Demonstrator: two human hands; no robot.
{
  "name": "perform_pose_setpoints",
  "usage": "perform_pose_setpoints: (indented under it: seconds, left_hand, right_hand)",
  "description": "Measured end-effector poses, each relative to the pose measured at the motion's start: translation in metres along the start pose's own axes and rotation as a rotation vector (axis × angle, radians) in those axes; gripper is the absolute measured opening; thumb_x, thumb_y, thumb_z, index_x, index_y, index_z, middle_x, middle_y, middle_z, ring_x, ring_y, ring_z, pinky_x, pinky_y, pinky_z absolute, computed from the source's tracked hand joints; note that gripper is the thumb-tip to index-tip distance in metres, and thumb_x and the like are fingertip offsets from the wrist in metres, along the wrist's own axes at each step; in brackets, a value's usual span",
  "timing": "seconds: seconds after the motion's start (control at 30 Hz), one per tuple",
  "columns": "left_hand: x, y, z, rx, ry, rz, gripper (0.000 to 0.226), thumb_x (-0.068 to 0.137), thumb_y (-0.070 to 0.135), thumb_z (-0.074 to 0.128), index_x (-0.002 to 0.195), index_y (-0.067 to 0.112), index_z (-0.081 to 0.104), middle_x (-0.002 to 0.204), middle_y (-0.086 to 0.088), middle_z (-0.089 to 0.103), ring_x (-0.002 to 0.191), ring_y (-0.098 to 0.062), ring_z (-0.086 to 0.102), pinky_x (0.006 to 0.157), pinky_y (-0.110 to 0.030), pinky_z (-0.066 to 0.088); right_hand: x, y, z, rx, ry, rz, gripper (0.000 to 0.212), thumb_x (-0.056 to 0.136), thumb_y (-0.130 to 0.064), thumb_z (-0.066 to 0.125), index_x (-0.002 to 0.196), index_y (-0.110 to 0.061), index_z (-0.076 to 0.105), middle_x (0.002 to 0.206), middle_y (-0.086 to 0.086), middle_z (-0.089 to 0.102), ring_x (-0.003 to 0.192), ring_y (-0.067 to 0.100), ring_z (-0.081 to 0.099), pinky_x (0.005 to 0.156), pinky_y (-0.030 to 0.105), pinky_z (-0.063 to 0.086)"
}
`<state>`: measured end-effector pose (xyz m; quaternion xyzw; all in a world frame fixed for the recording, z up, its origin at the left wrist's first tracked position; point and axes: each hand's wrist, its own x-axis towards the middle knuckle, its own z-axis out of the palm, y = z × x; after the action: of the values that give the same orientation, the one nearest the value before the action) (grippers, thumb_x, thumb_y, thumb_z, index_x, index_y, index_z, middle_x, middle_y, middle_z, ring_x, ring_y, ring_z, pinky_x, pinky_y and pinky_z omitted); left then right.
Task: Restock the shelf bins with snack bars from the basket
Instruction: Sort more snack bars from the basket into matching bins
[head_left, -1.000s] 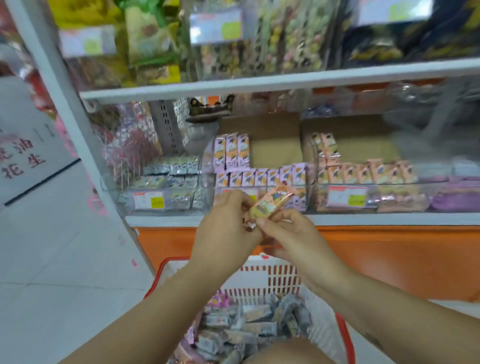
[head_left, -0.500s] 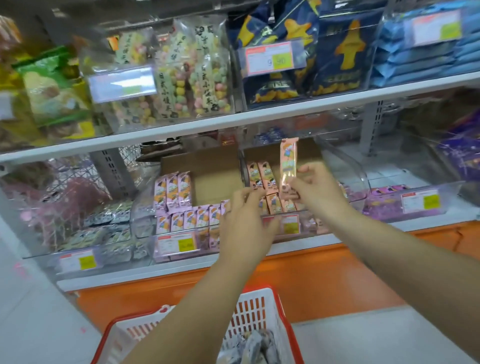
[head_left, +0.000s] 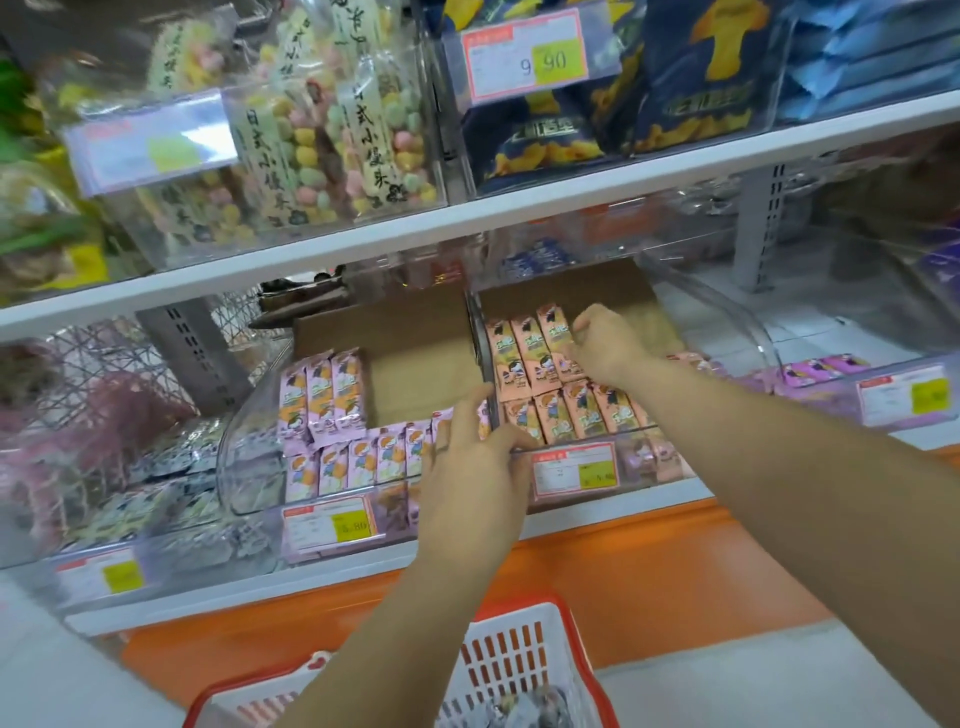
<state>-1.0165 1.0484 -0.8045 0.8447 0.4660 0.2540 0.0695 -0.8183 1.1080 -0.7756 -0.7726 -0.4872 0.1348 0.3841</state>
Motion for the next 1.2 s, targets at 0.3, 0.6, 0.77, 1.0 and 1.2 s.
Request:
perform_pose_setpoints:
  seconds: [0.3,0.6,0.77,1.0,1.2]
  left_hand:
    - [-0.004,-0.005,0.007,-0.052,0.061,0.035,0.014,0.091,0.022,0.058,0.102,0.026,0.066,0.153,0.009,0.024,0.124,-0.022,0.049,0.101,-0.053,0.040]
    - [-0.011,-0.001,-0.005,0.147,-0.081,0.044,0.032,0.098,0.027,0.045,0.128,0.035,0.054,0.160,0.008,0.005,0.143,-0.022,0.020,0.115,-0.048,0.025]
    - [-0.020,0.003,-0.011,0.229,-0.163,0.024,0.045,0.100,0.028,0.041,0.142,0.041,0.035,0.160,0.007,-0.004,0.146,-0.024,0.007,0.118,-0.047,0.013]
    - [-0.059,-0.019,-0.047,0.214,-0.201,0.095,0.038,0.099,0.032,0.042,0.136,0.043,0.042,0.157,0.014,0.014,0.143,-0.015,0.016,0.117,-0.038,0.011]
    - [-0.102,-0.073,-0.075,0.114,-0.296,0.102,0.029,0.096,0.024,0.048,0.122,0.028,0.060,0.131,0.008,0.056,0.120,-0.015,0.053,0.096,-0.028,0.041]
  right_hand:
    - [-0.008,0.010,0.004,-0.181,-0.032,-0.180,0.038,0.090,0.003,0.054,0.120,-0.019,0.063,0.121,0.009,0.063,0.087,0.020,0.061,0.069,0.033,0.054]
    - [-0.058,0.014,-0.024,-0.562,-0.249,-0.096,0.035,0.100,-0.033,0.037,0.117,-0.010,0.056,0.105,0.012,0.063,0.092,0.027,0.060,0.078,0.033,0.048]
    - [-0.063,0.018,-0.022,-0.596,-0.394,-0.055,0.055,0.099,-0.046,0.030,0.141,-0.011,0.040,0.142,0.014,0.046,0.121,0.030,0.050,0.102,0.041,0.041]
    - [-0.095,0.012,-0.026,-0.576,-0.241,-0.188,0.048,0.101,-0.036,0.028,0.135,-0.007,0.043,0.140,0.016,0.045,0.127,0.031,0.043,0.105,0.041,0.035]
    - [-0.164,-0.014,0.008,-0.399,-0.032,-0.556,0.033,0.091,-0.028,0.048,0.117,-0.012,0.062,0.116,0.009,0.062,0.112,0.032,0.052,0.099,0.045,0.038]
